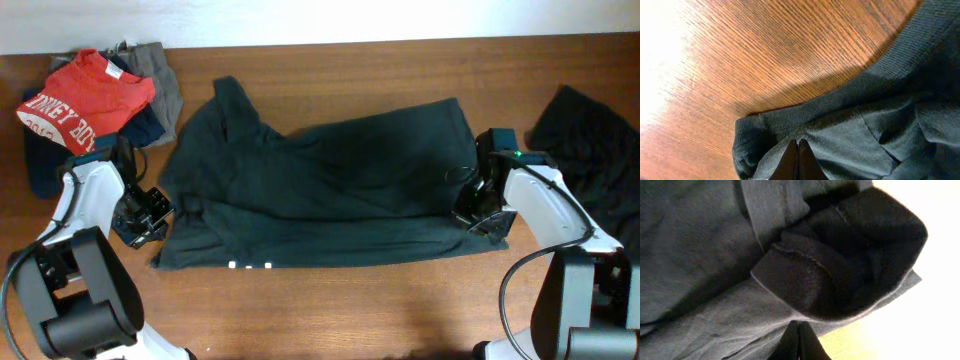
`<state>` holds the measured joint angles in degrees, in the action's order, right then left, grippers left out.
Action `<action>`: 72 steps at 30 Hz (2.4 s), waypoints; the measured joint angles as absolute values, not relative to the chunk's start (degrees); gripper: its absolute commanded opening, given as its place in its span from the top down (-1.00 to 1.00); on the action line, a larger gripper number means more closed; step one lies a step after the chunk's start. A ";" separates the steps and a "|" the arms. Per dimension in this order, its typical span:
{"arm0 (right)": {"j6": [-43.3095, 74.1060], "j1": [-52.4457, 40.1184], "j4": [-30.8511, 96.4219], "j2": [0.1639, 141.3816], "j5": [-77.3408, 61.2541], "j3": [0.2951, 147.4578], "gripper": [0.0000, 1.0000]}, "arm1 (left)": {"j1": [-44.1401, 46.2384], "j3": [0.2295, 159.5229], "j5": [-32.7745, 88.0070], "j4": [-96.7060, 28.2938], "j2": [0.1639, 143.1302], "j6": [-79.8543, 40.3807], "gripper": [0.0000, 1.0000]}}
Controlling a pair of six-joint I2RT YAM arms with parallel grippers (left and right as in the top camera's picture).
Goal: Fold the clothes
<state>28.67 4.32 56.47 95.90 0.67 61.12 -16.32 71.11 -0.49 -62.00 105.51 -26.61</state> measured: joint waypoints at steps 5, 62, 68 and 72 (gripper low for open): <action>28.47 4.32 59.64 95.90 0.86 61.60 0.78 | -16.32 71.20 0.75 -64.66 103.28 -26.59 0.99; 31.53 11.11 47.55 98.59 1.41 62.02 0.92 | -16.32 71.22 5.82 -65.12 103.07 -26.37 -0.05; 31.51 12.84 43.55 98.59 4.03 62.63 0.90 | -16.32 71.22 5.82 -65.12 103.07 -26.37 -0.05; 31.18 13.15 41.78 98.59 6.59 62.70 0.18 | -16.32 71.22 5.82 -65.12 103.07 -26.37 -0.05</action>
